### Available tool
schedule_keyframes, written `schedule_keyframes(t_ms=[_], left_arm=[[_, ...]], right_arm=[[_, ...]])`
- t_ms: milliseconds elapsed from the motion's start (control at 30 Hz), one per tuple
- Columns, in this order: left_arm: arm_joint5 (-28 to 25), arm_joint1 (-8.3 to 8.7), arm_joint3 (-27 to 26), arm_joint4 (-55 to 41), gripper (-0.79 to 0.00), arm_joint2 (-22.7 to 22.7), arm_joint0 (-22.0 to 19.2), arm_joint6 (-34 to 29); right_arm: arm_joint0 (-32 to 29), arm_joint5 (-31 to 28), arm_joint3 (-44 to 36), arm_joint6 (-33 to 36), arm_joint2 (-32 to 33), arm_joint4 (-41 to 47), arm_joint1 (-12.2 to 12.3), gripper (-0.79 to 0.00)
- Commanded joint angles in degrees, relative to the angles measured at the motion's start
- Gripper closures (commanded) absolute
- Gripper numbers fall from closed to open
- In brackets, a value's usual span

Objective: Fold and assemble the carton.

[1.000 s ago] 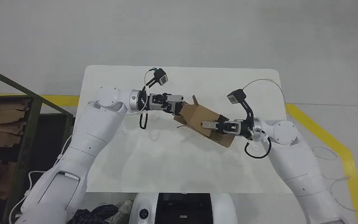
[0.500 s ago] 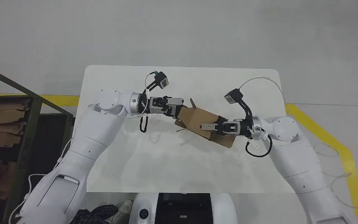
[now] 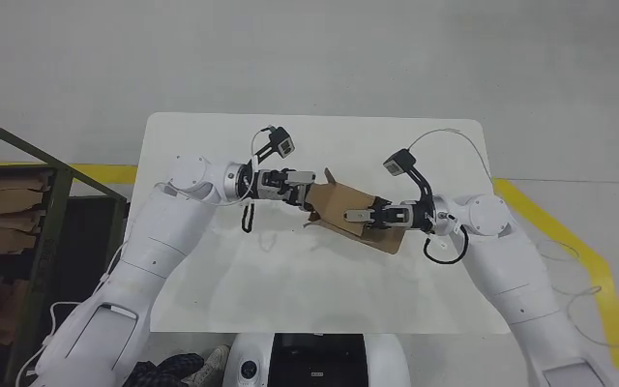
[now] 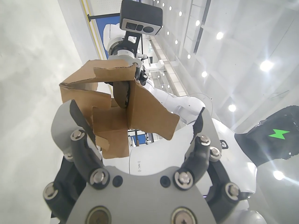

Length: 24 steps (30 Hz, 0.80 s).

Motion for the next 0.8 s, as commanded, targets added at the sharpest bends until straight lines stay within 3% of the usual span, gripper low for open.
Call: schedule_keyframes(t_ms=[0,767], left_arm=[[0.1,-0.07,0.0,-0.2,-0.785,0.2,-0.1,-0.1],[0.3,-0.84,0.5,-0.2,-0.785,1.7,-1.6,1.8]], right_arm=[[0.1,-0.1,0.1,-0.1,-0.2,0.1,0.0,0.0],[0.5,-0.2,0.8,-0.7,-2.4,1.6,-0.6,0.0]])
